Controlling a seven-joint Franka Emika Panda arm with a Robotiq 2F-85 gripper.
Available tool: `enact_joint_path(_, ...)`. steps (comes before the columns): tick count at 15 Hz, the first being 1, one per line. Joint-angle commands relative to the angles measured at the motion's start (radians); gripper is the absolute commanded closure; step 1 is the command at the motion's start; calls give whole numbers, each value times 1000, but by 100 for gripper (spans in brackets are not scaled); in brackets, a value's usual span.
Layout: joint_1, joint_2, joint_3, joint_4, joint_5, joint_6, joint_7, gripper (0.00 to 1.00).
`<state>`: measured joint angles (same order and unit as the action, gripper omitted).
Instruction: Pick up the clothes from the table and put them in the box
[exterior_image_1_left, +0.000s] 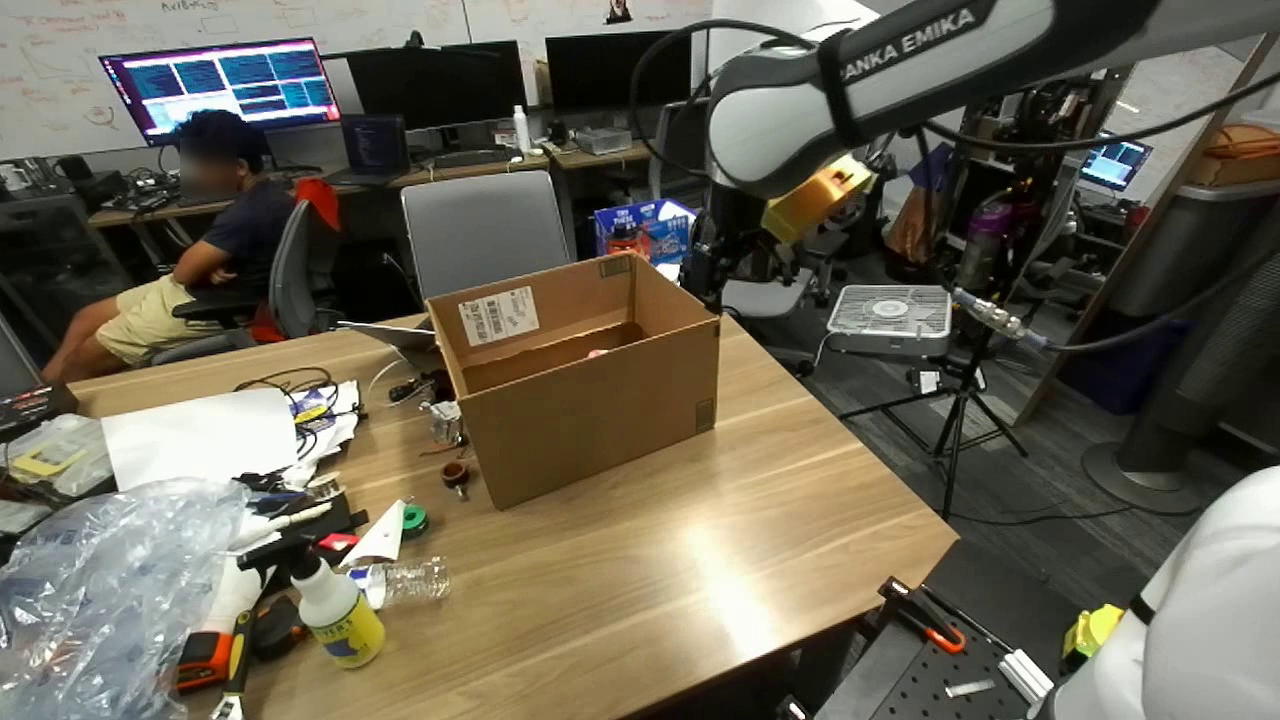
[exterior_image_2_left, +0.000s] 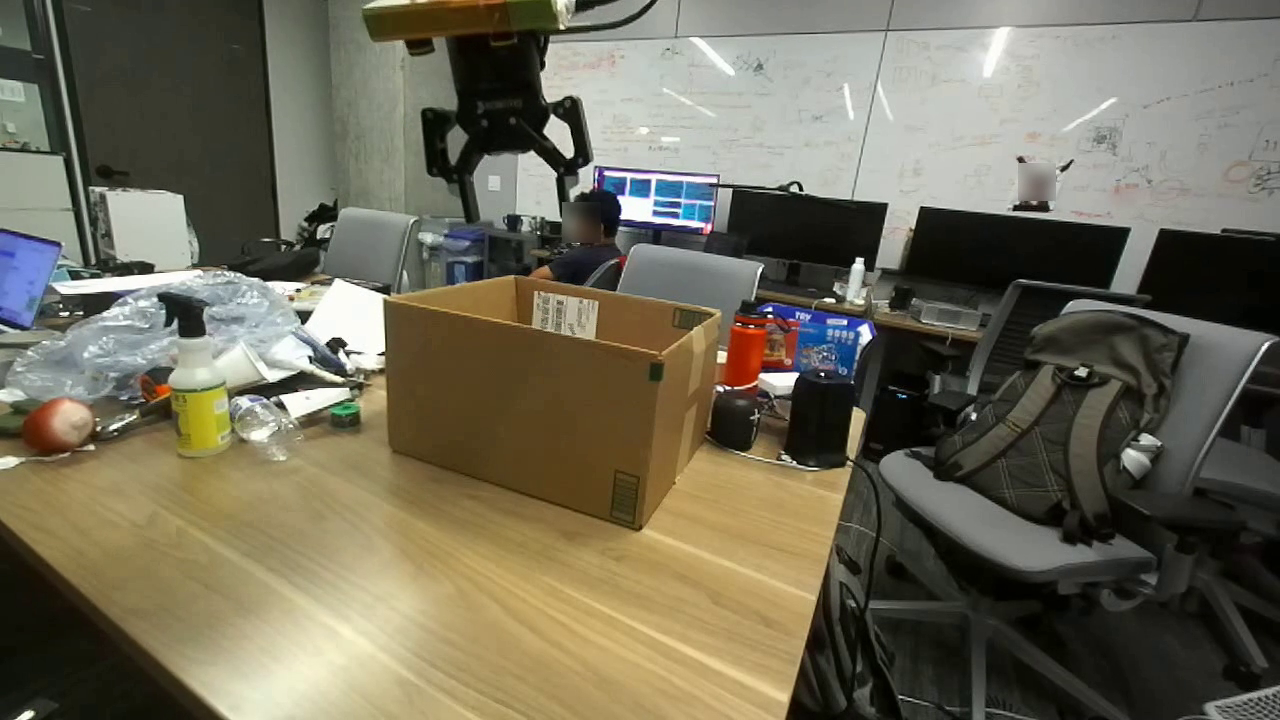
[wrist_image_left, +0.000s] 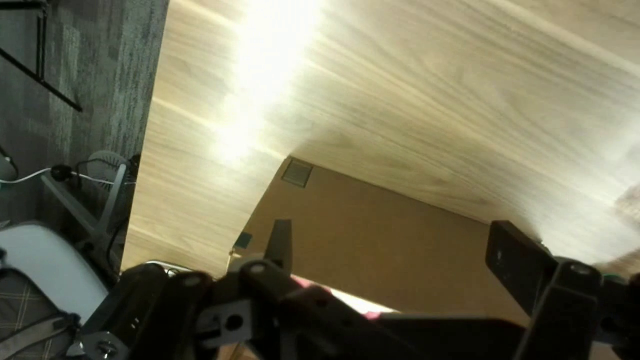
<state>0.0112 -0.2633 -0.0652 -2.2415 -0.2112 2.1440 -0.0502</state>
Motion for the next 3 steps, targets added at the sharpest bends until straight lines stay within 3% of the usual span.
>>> enact_joint_path(1, -23, -44, 9, -33, 24, -17, -21, 0)
enact_joint_path(3, -28, -81, 7, -61, 30, -21, -28, 0)
